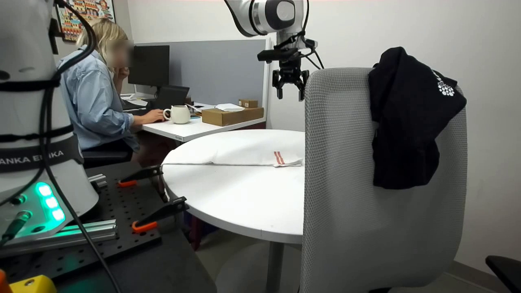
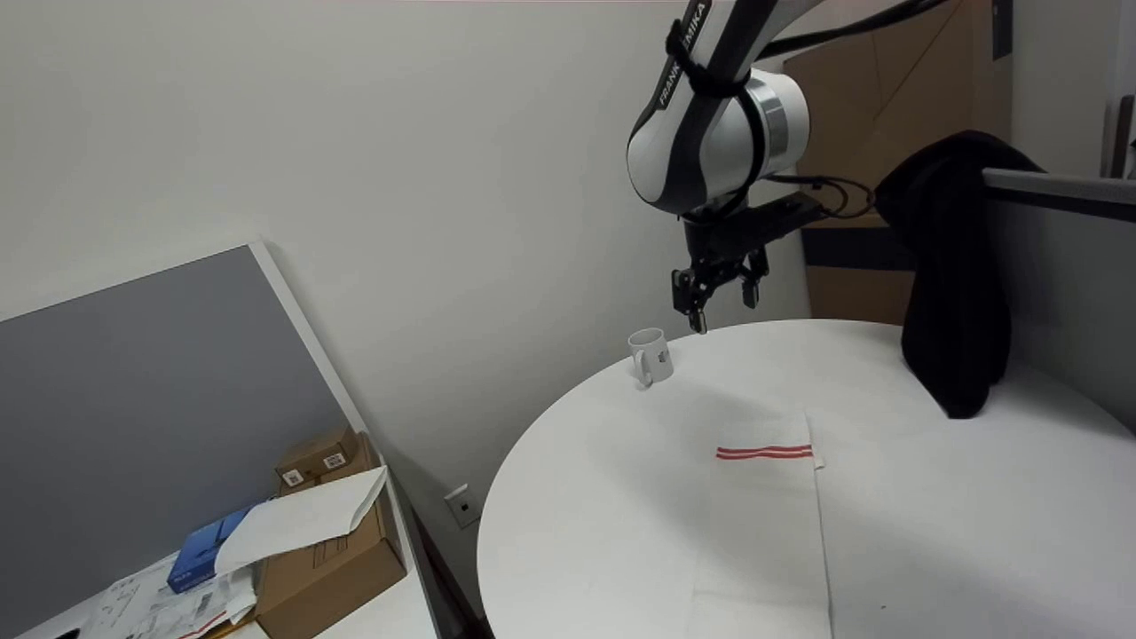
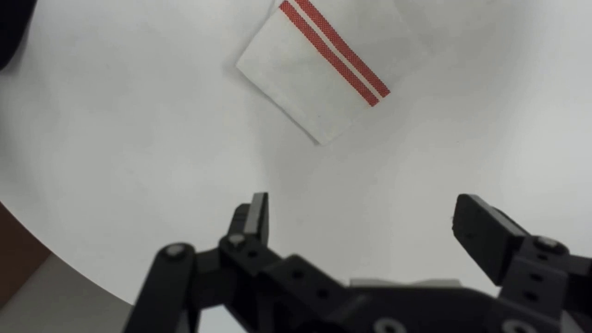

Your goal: Fold the cloth on the table.

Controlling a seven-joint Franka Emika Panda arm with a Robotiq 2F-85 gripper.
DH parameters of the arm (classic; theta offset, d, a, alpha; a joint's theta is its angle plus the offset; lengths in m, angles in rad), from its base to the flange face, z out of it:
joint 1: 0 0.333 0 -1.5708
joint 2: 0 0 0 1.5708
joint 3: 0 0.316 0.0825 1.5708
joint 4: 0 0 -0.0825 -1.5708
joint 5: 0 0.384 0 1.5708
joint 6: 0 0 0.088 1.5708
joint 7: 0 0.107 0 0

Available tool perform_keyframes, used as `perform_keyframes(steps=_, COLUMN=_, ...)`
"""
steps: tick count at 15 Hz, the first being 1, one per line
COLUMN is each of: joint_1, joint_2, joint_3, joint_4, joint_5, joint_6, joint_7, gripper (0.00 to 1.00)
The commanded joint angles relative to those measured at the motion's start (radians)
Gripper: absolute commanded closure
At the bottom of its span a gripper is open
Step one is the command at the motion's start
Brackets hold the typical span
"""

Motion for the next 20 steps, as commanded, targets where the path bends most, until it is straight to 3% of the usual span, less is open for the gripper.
perform_keyframes(steps=1, joint_1=-0.011, joint_2=0.097, joint_3=-0.014, joint_4=0.083, joint_5=-0.010, joint_6=-0.017, joint_7=-0.023, gripper=0.00)
perform_keyframes(steps=9, joint_1=-0.029, joint_2=0.261, joint_3=-0.040, joint_4=0.195, joint_5=-0.022, joint_6=-0.011, joint_7=-0.037, gripper=0.00)
perform_keyframes(steps=20, joint_1=-0.060, joint_2=0.409, joint_3=-0.031, joint_4=0.215, joint_5=0.000, joint_6=-0.025, joint_7=-0.045, gripper=0.00)
